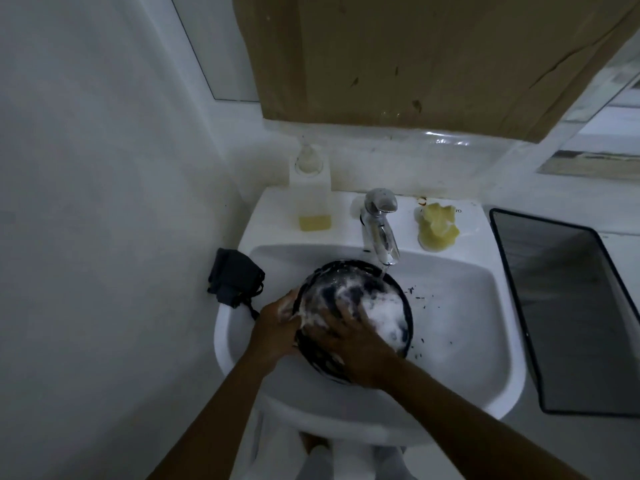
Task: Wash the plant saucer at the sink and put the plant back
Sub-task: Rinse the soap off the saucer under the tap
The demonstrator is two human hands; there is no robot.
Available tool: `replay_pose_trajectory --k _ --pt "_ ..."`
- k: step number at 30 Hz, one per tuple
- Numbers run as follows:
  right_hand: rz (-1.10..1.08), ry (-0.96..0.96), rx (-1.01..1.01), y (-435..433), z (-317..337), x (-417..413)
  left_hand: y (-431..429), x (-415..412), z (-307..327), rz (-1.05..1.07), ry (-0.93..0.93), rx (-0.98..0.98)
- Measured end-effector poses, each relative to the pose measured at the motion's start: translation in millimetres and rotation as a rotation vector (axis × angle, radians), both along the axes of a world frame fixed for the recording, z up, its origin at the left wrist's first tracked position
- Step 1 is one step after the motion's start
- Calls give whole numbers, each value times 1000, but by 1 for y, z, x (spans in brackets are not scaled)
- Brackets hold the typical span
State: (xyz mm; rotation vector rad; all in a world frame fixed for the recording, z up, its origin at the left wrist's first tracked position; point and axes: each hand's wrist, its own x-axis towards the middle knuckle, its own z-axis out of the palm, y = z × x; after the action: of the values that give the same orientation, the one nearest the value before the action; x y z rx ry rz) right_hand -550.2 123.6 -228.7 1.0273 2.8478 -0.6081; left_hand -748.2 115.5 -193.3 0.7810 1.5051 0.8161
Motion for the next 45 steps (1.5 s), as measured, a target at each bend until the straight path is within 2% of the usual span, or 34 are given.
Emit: replay_pose_trajectory --k 2,4,7,9,10,13,15,21,25,30,35,40,45 --pt "85 16 -22 -2 0 25 -1 -3 1 -25 -19 10" --pt "38 36 -70 1 8 49 -2 -4 1 -14 -46 -4" --pt "-219 208 60 14 21 82 -2 -5 3 -3 -66 -17" --pt "-466 241 182 23 23 93 -1 -4 4 -8 -75 -16" --pt "-622 256 148 24 21 94 0 -3 6 1 -79 -12" --pt "-1115 409 -245 27 11 87 3 3 15 19 -54 2" --pt "-1271 408 -432 28 5 83 5 6 20 10 -24 -20" --pt "-1324 437 -523 28 6 76 7 8 26 37 4 -93" --pt "-1345 518 -476 36 26 81 5 11 17 62 -34 -177" --pt "-1341 517 -405 44 62 94 5 23 -4 53 -113 -268" --pt "-1327 540 -318 39 85 102 12 41 -17 8 -84 -308" --pt "-1371 610 -374 23 65 108 18 42 -16 49 2 -181" --pt "-1396 881 -607 18 18 88 13 26 1 84 138 19"
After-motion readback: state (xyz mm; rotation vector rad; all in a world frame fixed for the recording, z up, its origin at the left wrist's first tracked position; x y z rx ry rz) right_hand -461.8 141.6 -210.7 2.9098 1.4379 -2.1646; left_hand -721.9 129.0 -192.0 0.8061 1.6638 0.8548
